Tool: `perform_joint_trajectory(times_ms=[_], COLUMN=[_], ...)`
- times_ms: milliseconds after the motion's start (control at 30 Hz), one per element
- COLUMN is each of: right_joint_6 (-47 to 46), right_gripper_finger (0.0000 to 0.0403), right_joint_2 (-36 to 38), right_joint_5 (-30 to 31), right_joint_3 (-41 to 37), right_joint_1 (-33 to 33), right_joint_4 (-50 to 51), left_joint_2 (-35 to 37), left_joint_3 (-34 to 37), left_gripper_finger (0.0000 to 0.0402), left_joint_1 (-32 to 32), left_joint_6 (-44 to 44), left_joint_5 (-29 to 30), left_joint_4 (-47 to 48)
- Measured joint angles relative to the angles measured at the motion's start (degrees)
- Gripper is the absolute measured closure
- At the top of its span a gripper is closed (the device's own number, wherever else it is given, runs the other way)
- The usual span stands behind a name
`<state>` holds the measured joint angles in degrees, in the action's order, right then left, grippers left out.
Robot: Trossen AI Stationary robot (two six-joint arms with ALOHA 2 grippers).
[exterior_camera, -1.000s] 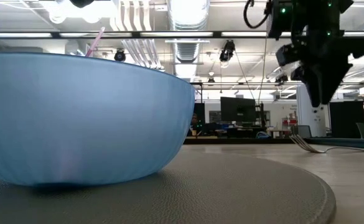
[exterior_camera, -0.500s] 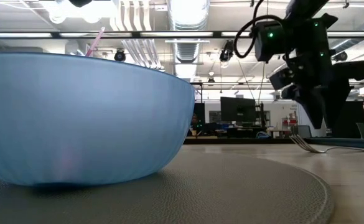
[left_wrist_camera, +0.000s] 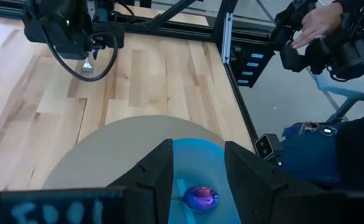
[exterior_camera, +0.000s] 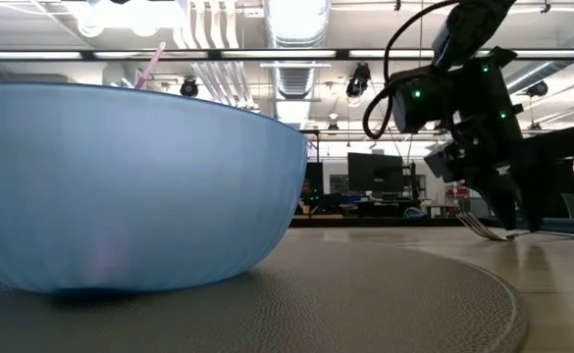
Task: Pick & Place Utensil
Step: Put the silver fork into the blue bowl
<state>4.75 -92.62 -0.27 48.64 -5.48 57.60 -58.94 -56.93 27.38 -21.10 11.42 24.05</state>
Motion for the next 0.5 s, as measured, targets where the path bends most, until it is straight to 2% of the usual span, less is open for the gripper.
perform_joint_trajectory(times_ms=[500], right_joint_6=[-0.5], right_gripper_finger=[0.0230], right_joint_2=[-0.9], right_joint_5=[0.0], right_joint_3=[-2.7], right_joint_1=[0.0], right_joint_4=[-3.8], left_joint_2=[0.0], left_joint_3=[0.0], left_gripper_finger=[0.0266], left_joint_1=[0.0], left_joint_6=[0.0], left_joint_5=[0.0], left_joint_4=[0.0])
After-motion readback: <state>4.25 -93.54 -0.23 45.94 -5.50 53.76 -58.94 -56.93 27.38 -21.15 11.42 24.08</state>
